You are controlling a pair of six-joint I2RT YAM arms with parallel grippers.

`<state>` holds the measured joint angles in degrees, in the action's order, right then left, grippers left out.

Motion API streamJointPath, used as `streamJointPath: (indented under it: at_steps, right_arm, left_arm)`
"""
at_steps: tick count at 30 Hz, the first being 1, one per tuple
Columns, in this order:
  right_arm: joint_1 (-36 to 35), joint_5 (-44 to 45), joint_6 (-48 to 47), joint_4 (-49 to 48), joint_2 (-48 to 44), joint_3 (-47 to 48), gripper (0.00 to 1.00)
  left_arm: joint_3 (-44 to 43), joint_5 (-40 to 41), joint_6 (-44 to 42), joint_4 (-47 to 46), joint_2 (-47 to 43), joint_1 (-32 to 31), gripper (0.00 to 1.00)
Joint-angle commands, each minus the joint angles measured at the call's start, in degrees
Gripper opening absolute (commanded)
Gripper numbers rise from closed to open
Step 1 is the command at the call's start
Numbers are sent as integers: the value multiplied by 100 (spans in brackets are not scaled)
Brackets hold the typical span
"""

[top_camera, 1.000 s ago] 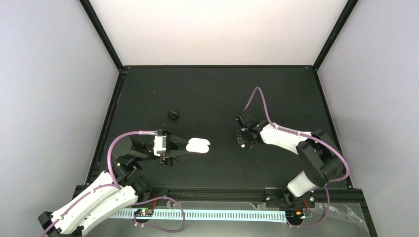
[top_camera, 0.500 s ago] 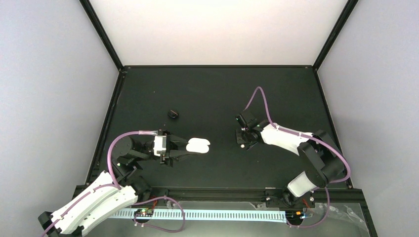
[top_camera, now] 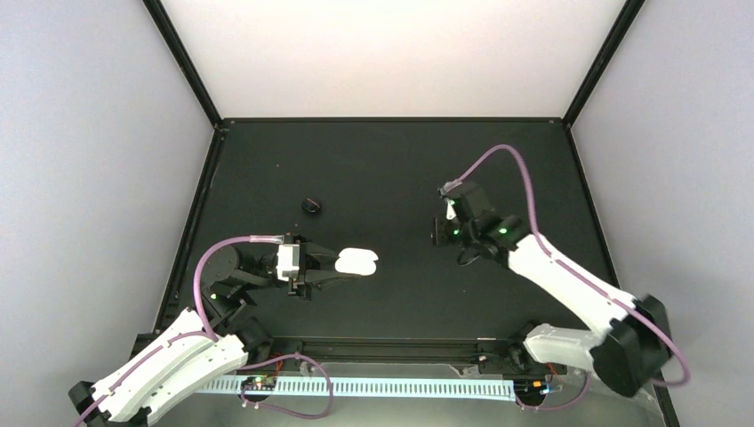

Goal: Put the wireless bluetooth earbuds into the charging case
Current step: Pick up the earbud from the center of the board, then place the earbud in the charging case.

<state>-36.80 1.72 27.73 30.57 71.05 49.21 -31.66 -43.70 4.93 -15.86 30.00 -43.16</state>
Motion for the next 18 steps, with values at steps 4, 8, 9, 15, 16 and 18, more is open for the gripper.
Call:
streamJointPath:
  at_steps: [4, 8, 9, 15, 16, 18]
  right_arm:
    - [-33, -1622, -1391, 1216, -1642, 1406, 1]
    - [-101, -2668, -1894, 2218, -1858, 2379, 1]
    - [-119, -2914, -1980, 2433, -1864, 2605, 1]
    - [-697, -3895, -2028, 2468, -2040, 3325, 1]
    - [-852, -3901, -2010, 2431, -2011, 3396, 1]
    - [-1253, -3738, -1987, 2371, -1889, 3502, 1]
  left_arm:
    - [-43, 56, -81, -22, 51, -31, 2]
    - [-137, -27, -81, -197, 161, -35, 1]
    - [-143, -55, -76, -289, 192, -35, 2]
    - [-296, -172, -10, -612, 585, -35, 1]
    - [-357, -251, 12, -652, 683, -35, 2]
    - [-487, -393, 40, -690, 868, -35, 1]
